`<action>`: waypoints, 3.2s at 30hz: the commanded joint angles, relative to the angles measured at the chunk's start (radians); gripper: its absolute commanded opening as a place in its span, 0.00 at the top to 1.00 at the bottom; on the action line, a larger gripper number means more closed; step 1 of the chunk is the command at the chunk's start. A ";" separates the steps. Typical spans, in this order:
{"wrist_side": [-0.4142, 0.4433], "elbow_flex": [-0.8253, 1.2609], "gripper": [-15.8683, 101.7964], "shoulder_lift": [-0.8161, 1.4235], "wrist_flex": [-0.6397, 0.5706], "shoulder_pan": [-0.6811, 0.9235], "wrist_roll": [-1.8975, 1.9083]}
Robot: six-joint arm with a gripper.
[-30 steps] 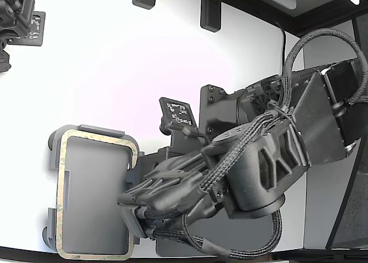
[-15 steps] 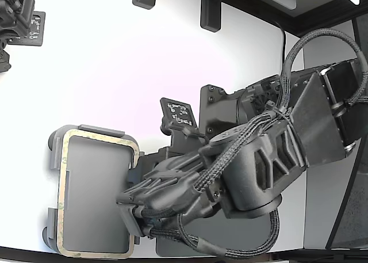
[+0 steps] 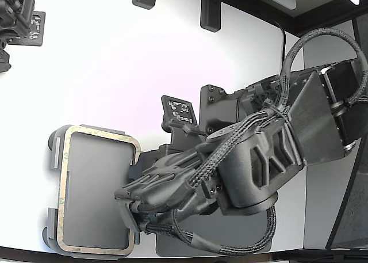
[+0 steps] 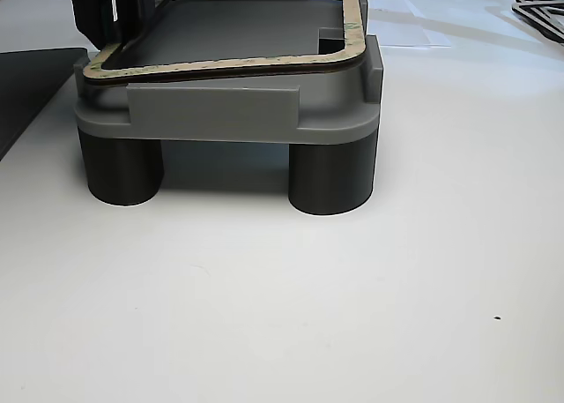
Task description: Move top rectangular frame to the holder.
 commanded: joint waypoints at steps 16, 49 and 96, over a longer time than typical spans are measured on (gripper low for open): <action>-0.017 -0.017 0.97 0.012 0.012 -0.018 -0.009; -0.017 -0.014 0.96 -0.005 0.011 -0.023 -0.029; 0.476 0.750 0.02 1.117 -0.591 -0.120 -1.729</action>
